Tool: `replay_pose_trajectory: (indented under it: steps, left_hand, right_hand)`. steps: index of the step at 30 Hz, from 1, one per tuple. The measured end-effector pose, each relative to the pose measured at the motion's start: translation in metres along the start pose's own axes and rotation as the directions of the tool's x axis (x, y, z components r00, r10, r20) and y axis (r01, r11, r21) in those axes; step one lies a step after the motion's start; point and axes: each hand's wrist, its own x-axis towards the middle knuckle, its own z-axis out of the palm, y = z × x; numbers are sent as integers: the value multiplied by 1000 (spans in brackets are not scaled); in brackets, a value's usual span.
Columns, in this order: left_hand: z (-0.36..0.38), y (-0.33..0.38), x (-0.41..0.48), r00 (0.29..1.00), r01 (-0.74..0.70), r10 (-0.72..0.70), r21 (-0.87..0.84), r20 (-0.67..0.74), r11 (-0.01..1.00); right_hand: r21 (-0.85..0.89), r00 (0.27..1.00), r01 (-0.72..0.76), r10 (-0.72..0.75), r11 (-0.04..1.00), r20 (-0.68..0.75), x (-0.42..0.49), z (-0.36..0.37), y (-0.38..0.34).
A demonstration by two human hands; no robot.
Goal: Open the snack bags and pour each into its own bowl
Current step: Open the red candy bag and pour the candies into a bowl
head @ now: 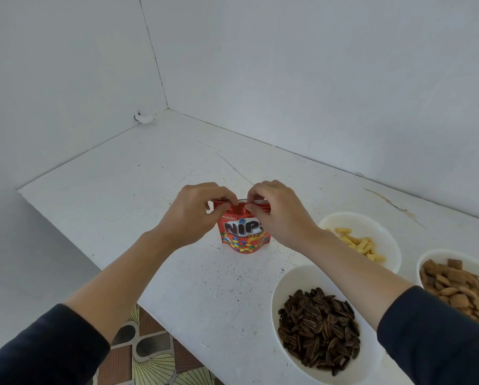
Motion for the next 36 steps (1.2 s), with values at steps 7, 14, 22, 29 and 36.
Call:
replay_pose_trajectory:
  steps: [7,14,22,29,36]
  left_hand:
    - [-13,7,18,921,356,-313,-175,233,918]
    - [-11,-2,23,612,752,-397,-347,684,561]
    - [-15,-1,12,688,657,-315,-377,654,652]
    - [-17,4,15,747,593,-381,-286,545,753]
    - [-19,3,15,860,486,-420,-213,291,848]
  right_hand:
    - [-46,994,-38,42,998,98,8,-3,-8]
    - [-30,986,35,-29,999,166,4,-5,-9]
    - [-61,968,84,-67,995,240,2,-5,-10]
    - [-53,944,141,-118,989,309,6,-7,-11]
    - [-54,950,190,-170,980,262,4,-20,0]
